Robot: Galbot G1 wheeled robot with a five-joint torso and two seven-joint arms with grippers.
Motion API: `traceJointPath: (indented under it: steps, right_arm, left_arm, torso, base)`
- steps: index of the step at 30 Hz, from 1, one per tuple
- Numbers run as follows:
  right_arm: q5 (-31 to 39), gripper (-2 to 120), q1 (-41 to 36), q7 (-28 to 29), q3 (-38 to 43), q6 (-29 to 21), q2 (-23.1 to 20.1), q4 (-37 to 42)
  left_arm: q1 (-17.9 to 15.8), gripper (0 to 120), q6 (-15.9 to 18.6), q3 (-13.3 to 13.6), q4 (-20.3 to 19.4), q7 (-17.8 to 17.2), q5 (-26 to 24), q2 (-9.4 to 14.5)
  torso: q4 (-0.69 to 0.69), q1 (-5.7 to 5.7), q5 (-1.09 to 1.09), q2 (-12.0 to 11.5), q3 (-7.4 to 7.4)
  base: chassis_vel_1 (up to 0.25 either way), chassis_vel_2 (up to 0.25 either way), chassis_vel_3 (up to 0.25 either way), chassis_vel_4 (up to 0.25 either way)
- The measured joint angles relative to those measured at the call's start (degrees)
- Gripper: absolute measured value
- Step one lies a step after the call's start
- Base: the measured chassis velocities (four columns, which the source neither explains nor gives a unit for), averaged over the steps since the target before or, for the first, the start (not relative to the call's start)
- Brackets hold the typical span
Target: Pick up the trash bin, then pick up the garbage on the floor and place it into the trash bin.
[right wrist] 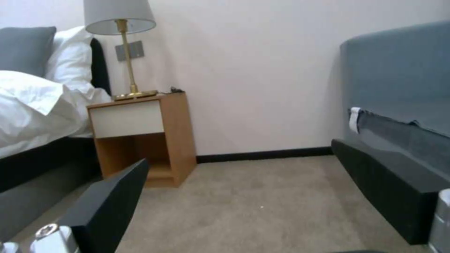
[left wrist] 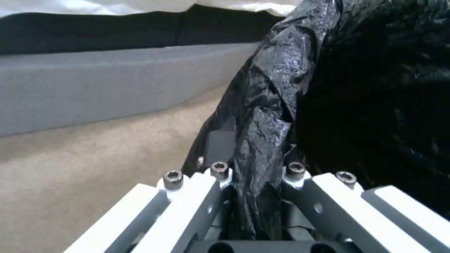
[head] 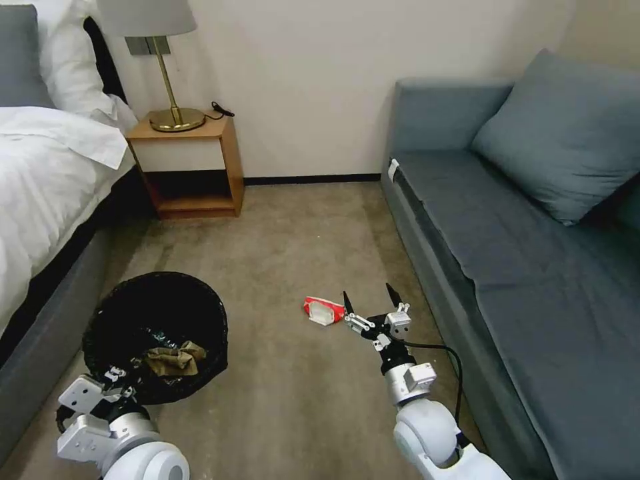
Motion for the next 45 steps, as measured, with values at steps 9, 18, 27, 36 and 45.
traceJointPath:
  steps: [9, 18, 27, 36, 45]
  right_arm:
    - [-0.07, 100, -0.1, -0.01, -0.01, -0.01, -0.02, 0.08]
    - [-0.16, 100, 0.06, -0.01, -0.17, -0.04, -0.08, 0.0]
    - [-1.6, 100, 0.25, -0.31, -0.58, -0.07, -0.11, -0.64]
    - [-2.13, 100, 1.11, -1.36, -1.91, -1.19, -0.24, -2.31]
    - [1.06, 100, 10.0, -10.79, -6.61, -17.16, -2.36, -10.79]
  left_arm:
    - [0.05, 0, 0.02, 0.01, -0.12, -0.03, -0.04, 0.01]
    - [0.01, 0, 0.05, 0.07, -0.14, -0.03, -0.08, -0.02]
    - [0.04, 0, 0.05, -0.03, -0.14, -0.05, -0.14, 0.02]
    - [0.09, 0, 0.05, -0.13, -0.15, -0.09, -0.17, 0.0]
    - [0.23, 0, 0.03, 0.3, -0.23, -0.1, -0.04, -0.02]
  torso:
    - [0.0, 0.0, 0.0, 0.0, 0.0]
    - [0.0, 0.0, 0.01, 0.0, 0.0]
    - [-0.01, 0.0, 0.01, 0.0, 0.0]
    - [0.0, 0.0, 0.0, 0.0, 0.0]
    - [0.0, 0.0, 0.0, 0.0, 0.0]
  base:
    - [-0.141, 0.128, 0.14, -0.134]
    - [-0.143, 0.148, 0.147, -0.15]
    - [-0.121, 0.104, 0.115, -0.125]
    - [-0.011, 0.018, 0.02, -0.009]
    - [0.0, 0.0, 0.0, 0.0]
